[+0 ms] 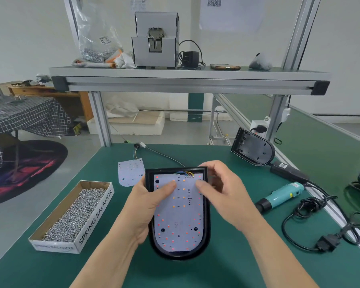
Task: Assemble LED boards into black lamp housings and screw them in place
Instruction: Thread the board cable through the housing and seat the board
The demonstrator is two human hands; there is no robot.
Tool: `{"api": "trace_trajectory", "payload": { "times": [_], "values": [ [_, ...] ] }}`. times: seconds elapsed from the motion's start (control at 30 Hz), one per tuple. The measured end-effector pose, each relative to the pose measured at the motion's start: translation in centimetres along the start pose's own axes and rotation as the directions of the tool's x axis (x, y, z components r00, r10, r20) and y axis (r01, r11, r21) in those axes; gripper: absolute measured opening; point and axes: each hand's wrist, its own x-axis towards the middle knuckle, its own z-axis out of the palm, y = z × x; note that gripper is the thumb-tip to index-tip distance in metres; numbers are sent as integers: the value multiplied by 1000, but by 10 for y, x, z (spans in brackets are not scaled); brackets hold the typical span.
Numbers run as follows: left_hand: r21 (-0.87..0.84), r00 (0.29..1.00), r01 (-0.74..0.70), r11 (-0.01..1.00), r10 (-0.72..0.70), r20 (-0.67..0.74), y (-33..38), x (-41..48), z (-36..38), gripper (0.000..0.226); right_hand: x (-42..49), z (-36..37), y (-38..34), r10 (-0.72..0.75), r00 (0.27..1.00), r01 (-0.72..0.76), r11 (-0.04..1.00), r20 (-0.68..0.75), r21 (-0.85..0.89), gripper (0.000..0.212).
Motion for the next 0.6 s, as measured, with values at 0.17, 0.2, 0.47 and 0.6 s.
{"api": "trace_trajectory", "payload": {
  "times": [0.17, 0.2, 0.47, 0.6],
  "values": [
    [1, 997, 35, 999, -35, 67, 8, -6, 4, 29, 6, -9, 2, 133, 961, -237, 851, 244, 468, 41],
    [0, 995, 51, 999, -51, 81, 9, -7, 7, 33, 3, -4, 4, 115, 935, -248, 888, 334, 388, 44],
    [-23, 985, 154, 988, -151, 86, 15, -12, 7, 44, 1, 17, 6, 116, 956, -123, 992, 268, 8, 49],
    [-26, 981, 186, 982, -185, 58, 8, -14, 8, 40, -2, 13, 18, 154, 948, -114, 981, 278, -157, 31]
  ]
}}
